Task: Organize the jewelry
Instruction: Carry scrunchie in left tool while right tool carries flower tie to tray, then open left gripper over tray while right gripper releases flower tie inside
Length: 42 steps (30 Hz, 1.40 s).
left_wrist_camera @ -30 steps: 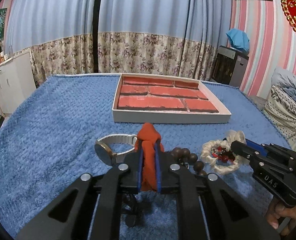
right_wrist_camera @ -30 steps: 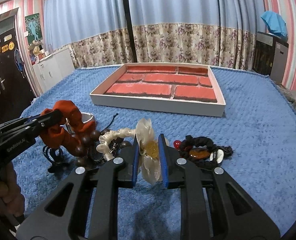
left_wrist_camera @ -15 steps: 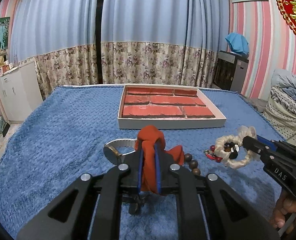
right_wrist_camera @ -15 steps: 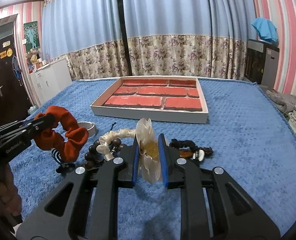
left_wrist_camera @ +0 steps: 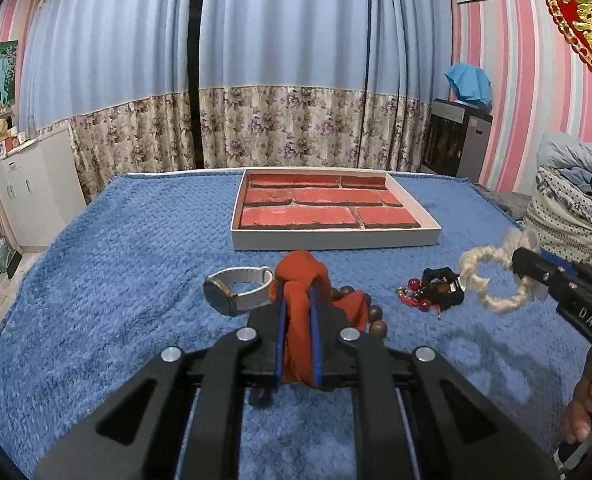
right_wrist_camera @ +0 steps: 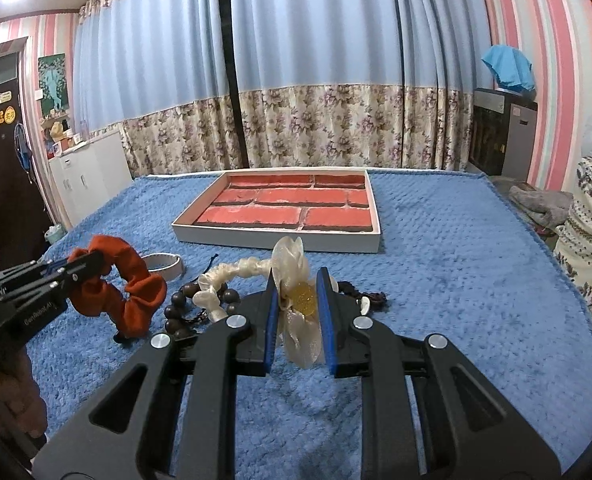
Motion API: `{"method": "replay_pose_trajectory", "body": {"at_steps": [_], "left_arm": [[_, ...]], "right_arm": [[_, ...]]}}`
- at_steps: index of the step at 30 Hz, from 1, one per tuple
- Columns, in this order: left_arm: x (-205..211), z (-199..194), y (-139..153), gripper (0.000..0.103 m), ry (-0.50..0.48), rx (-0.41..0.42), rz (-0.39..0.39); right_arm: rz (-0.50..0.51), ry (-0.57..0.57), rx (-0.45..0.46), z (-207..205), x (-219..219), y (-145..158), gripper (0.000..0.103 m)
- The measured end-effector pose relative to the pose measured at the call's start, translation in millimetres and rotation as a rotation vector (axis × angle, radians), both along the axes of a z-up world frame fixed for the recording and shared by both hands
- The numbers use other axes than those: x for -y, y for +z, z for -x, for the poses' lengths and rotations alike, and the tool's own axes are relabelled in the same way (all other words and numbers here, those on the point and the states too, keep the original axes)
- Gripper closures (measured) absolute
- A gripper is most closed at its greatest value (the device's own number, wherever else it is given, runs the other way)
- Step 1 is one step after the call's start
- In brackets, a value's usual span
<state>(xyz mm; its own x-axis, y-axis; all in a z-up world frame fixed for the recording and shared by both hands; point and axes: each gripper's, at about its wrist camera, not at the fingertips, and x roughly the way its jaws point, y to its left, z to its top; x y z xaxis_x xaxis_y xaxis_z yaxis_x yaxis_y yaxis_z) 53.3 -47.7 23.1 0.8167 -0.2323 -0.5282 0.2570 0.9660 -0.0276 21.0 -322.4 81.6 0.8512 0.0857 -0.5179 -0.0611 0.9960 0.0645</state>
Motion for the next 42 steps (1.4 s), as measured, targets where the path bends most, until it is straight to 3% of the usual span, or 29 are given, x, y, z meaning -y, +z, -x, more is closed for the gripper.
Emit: {"method": "replay_pose_trajectory", "body": {"at_steps": [12, 17, 24, 31, 34, 42], "left_arm": [[4.3, -22.8, 9.7, 0.092, 0.018, 0.045, -0.022], [6.5, -57.6, 24.1, 0.092, 0.034, 0.090, -0.029], [11.3, -117.8, 36.9, 0.092, 0.046, 0.111, -0.026], [13.7, -185.1, 17.1, 0.092, 0.095, 0.037, -0.053], [12.0, -215.7, -3.5, 0.092, 0.093, -0.046, -0.044], [16.5, -253.0, -40.6, 0.092, 0.073, -0.161, -0.055]], "right_arm": [[0.052, -0.053, 0.049, -22.7, 8.1, 13.1, 0.084], [0.076, -0.059, 0.079, -54.5, 10.7, 24.4, 0.084], [0.004, -0.038, 0.046, -118.0, 29.3, 24.6, 0.084], [-0.004, -0.065, -0.005, -182.5, 45.5, 4.9, 0.084], [0.025, -0.080, -0.057, -211.8, 49.5, -15.2, 0.084], [0.074, -0.056, -0.196, -250.1, 46.4, -63.1, 0.084]]}}
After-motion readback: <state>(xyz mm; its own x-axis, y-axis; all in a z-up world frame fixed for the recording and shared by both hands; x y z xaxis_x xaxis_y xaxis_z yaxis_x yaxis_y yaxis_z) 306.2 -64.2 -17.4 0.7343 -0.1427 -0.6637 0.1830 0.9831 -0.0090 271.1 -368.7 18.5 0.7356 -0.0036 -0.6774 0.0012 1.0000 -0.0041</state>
